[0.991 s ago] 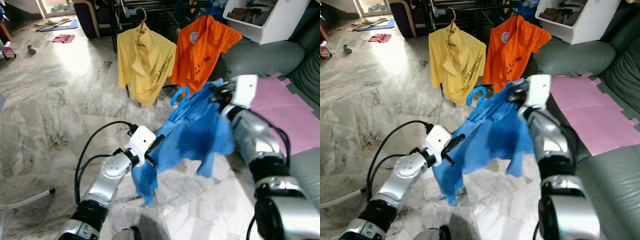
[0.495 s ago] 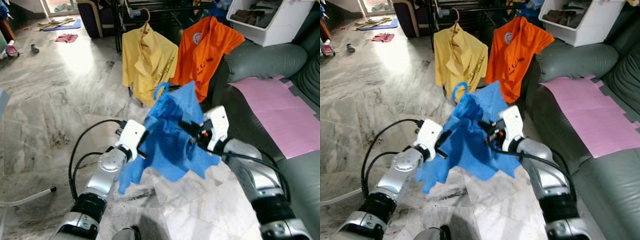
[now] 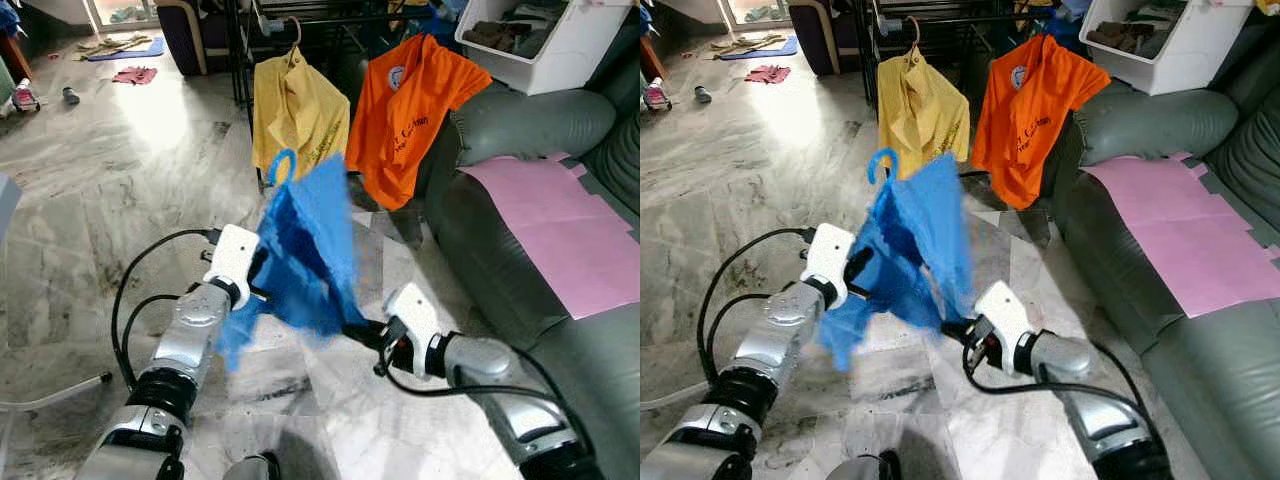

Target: Hang hanger

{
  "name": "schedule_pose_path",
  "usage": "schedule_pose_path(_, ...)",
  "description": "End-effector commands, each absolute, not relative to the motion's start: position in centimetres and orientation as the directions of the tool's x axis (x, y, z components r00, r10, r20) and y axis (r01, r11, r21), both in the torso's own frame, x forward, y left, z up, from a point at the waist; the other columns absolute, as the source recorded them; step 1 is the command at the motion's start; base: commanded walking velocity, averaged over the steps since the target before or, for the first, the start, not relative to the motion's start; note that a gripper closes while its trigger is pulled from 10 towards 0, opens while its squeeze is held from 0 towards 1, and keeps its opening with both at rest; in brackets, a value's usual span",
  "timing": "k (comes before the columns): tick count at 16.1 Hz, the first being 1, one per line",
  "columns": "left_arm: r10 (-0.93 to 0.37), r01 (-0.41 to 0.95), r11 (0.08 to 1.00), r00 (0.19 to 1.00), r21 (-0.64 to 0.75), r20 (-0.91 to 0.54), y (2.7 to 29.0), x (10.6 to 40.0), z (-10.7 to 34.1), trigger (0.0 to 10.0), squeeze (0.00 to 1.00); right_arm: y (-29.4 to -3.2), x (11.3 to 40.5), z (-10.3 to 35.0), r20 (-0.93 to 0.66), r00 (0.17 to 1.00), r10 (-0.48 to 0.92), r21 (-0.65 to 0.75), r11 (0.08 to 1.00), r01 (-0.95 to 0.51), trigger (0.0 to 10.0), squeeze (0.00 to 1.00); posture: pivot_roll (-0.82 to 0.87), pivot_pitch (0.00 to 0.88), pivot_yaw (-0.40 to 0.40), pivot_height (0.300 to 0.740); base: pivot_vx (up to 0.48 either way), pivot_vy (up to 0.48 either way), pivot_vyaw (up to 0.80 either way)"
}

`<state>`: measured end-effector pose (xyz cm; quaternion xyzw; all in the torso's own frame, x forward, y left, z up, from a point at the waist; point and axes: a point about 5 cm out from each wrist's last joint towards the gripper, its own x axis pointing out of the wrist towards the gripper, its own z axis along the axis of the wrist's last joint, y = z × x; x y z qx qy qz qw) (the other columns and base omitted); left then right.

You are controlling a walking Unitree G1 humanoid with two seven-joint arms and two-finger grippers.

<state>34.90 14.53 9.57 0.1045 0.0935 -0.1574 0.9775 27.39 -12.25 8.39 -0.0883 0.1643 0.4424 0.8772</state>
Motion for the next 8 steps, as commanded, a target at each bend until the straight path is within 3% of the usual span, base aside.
schedule_pose_path(1, -0.256, 0.283, 0.945, 0.952, 0.166, -0.170, 15.08, 35.56, 10.90, 0.0, 0.00, -12.57, 27.40, 7.98, -0.388, 0.572, 0.723, -0.022, 0.613, -0.790, 10.0, 0.00, -0.01, 0.078, -0.037, 0.740, 0.000, 0.000, 0.00)
schedule_pose_path(2, -0.255, 0.281, 0.946, 0.953, 0.162, -0.165, 15.17, 35.58, 10.98, 0.0, 0.00, -13.18, 27.91, 8.02, -0.383, 0.628, 0.678, -0.064, 0.659, -0.750, 10.0, 0.62, -0.01, 0.078, -0.040, 0.740, 0.000, 0.000, 0.00)
schedule_pose_path(3, -0.260, 0.286, 0.945, 0.952, 0.160, -0.163, 15.15, 35.56, 11.00, 0.0, 0.00, -13.37, 28.04, 8.05, -0.378, 0.645, 0.665, -0.083, 0.669, -0.738, 10.0, 1.00, -0.01, 0.078, -0.041, 0.740, 0.000, 0.000, 0.00)
schedule_pose_path(8, -0.281, 0.305, 0.936, 0.948, 0.177, -0.148, 15.57, 35.91, 11.64, 0.0, 0.00, -13.21, 27.05, 7.64, -0.385, 0.644, 0.661, -0.218, 0.613, -0.760, 10.0, 1.00, -0.01, 0.075, -0.043, 0.740, 0.000, 0.000, 0.00)
